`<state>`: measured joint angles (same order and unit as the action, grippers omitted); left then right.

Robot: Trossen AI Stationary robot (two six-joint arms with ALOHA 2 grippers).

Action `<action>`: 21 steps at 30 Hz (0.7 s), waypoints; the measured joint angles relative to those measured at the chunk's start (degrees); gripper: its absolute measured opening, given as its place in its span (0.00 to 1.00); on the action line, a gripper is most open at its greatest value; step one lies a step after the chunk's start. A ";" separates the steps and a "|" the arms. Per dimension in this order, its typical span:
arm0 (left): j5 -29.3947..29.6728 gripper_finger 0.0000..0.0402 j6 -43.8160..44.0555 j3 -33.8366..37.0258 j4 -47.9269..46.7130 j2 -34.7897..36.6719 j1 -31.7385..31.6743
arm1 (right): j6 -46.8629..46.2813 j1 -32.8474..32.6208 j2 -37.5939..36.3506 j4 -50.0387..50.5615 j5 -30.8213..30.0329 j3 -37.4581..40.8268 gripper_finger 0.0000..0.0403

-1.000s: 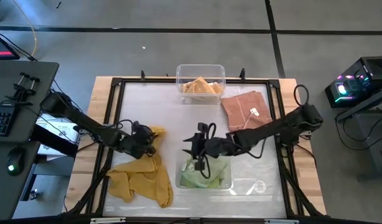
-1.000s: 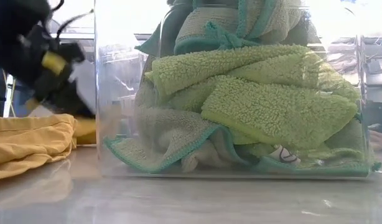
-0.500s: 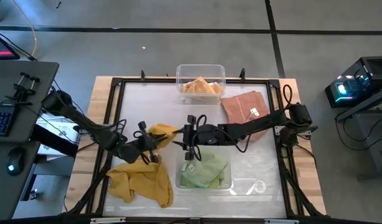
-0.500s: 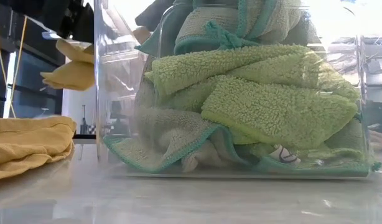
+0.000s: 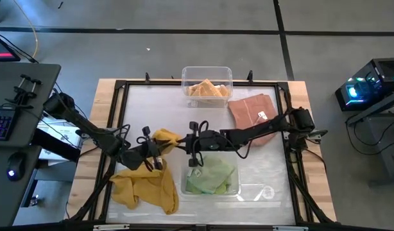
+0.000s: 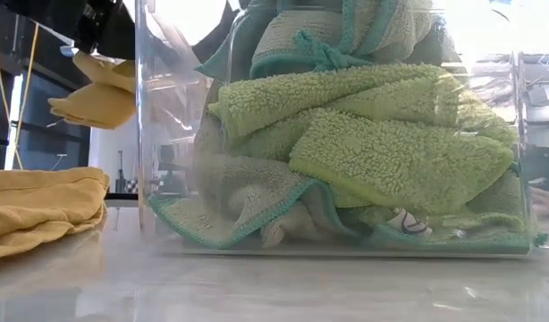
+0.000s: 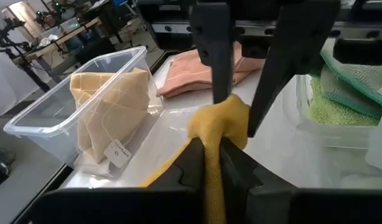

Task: Sort towels by color in basket
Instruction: Put the top yellow towel into the top transparent bin

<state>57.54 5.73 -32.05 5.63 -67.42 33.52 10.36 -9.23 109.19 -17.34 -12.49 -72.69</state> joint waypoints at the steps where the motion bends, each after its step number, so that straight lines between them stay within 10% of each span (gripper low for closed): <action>1: 0.00 0.07 0.26 0.00 -0.02 -0.02 -0.15 | -0.10 -0.01 0.10 -0.05 -0.73 0.00 0.12; 15: 0.00 0.44 27.42 0.21 -20.74 0.04 -3.39 | -7.93 1.72 -16.54 21.52 -37.36 0.07 0.02; 21: 0.54 0.46 32.63 1.71 -22.84 0.04 -4.00 | -4.09 12.24 -24.53 21.70 -36.21 -0.11 0.02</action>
<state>58.08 38.37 -30.34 -17.21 -67.37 29.52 6.28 3.01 84.66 4.36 -48.70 -72.79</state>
